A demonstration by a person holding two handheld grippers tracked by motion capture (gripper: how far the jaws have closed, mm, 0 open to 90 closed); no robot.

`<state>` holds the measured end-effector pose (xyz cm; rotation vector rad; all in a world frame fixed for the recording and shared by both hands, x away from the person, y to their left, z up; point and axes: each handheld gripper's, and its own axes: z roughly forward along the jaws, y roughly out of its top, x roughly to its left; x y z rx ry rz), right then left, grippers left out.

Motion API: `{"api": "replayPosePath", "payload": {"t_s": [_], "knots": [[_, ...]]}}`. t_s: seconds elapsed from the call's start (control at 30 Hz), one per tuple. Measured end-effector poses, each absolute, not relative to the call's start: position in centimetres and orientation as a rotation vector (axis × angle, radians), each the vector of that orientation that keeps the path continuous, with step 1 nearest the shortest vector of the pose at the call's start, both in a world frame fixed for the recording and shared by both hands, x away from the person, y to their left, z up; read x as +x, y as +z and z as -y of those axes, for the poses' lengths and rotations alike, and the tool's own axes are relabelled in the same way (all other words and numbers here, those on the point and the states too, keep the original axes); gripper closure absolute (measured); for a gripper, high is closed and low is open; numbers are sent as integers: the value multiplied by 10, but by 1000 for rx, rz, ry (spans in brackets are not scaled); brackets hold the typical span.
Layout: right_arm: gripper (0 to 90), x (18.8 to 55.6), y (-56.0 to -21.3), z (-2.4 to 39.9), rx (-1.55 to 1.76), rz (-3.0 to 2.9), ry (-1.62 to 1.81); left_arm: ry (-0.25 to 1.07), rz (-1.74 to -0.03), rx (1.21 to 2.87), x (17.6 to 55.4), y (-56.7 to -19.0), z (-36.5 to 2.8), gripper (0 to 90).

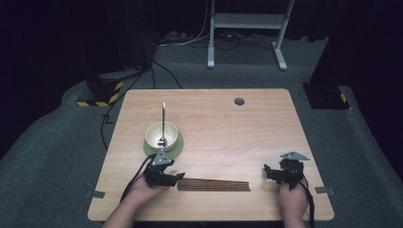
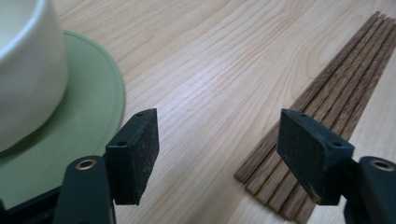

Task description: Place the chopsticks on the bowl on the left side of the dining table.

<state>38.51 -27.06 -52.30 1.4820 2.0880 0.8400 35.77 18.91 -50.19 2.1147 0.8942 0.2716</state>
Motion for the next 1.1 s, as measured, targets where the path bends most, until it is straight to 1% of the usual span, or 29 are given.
{"api": "replayPosePath", "payload": {"t_s": [0.1, 0.2, 0.37, 0.53, 0.63, 0.67, 0.8, 0.87, 0.9, 1.0, 1.1], "knots": [[99, 385, -523, 270, 1490, -2088, 840, 243, -878, 2084, 357, -501, -188, 346], [99, 385, -524, 269, 1484, -2070, 846, 259, -847, 2085, 356, -501, -188, 387], [99, 385, -524, 270, 1464, -2074, 846, 229, -792, 2099, 355, -503, -184, 487], [99, 385, -523, 270, 1470, -2099, 841, 241, -759, 2145, 352, -507, -178, 526], [99, 385, -523, 270, 1473, -2099, 842, 234, -775, 2148, 352, -510, -179, 581], [99, 385, -523, 270, 1472, -2099, 842, 228, -780, 2150, 352, -511, -180, 581], [99, 385, -523, 270, 1472, -2100, 842, 213, -801, 2132, 353, -512, -184, 627], [99, 385, -523, 270, 1471, -2101, 842, 214, -797, 2138, 352, -512, -184, 675], [100, 385, -523, 270, 1470, -2101, 842, 213, -802, 2129, 352, -513, -182, 675], [100, 385, -523, 270, 1462, -2102, 844, 222, -801, 2140, 351, -514, -180, 718], [101, 385, -523, 270, 1462, -2101, 843, 225, -796, 2152, 352, -514, -180, 724]]}}
